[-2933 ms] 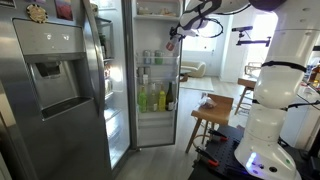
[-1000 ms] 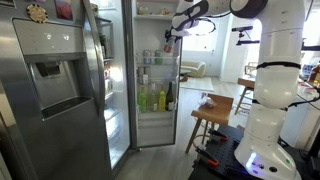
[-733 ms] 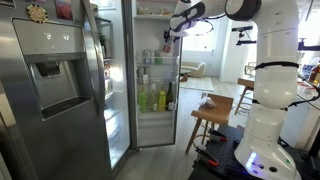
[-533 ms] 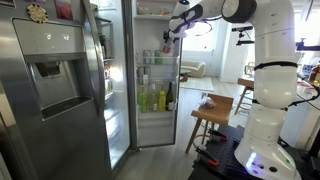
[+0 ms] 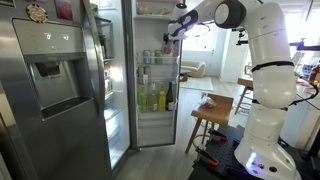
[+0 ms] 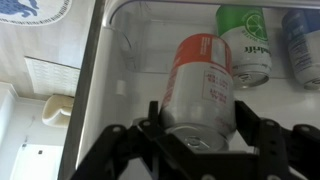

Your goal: Pick up the can from the stool and put it in the fridge

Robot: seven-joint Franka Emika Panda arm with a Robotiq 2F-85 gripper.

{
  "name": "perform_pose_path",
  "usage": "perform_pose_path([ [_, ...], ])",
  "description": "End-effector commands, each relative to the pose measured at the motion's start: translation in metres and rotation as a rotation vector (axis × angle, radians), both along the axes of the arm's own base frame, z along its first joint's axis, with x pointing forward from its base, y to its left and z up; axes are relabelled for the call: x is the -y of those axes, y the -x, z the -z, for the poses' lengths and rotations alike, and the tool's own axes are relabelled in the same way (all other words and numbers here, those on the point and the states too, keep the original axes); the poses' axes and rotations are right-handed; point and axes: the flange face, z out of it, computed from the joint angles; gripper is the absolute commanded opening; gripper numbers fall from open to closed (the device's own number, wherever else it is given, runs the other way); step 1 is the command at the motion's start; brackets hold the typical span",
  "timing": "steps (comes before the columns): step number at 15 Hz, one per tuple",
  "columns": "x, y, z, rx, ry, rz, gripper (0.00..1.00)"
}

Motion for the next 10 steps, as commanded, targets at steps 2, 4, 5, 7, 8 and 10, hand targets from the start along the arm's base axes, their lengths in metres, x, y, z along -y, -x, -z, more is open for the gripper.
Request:
perform_pose_path([
  [2, 0.008, -0.010, -0.006, 0.013, 0.065, 0.016, 0.49],
  [4, 0.011, -0.011, 0.000, -0.003, 0.075, 0.020, 0.49],
  [5, 0.013, -0.012, 0.003, -0.011, 0.078, 0.022, 0.49],
  [7, 0.016, -0.013, 0.009, -0.025, 0.080, 0.027, 0.49],
  [8, 0.017, -0.013, 0.012, -0.030, 0.080, 0.030, 0.49],
  [10, 0.018, -0.013, 0.016, -0.035, 0.072, 0.034, 0.49],
])
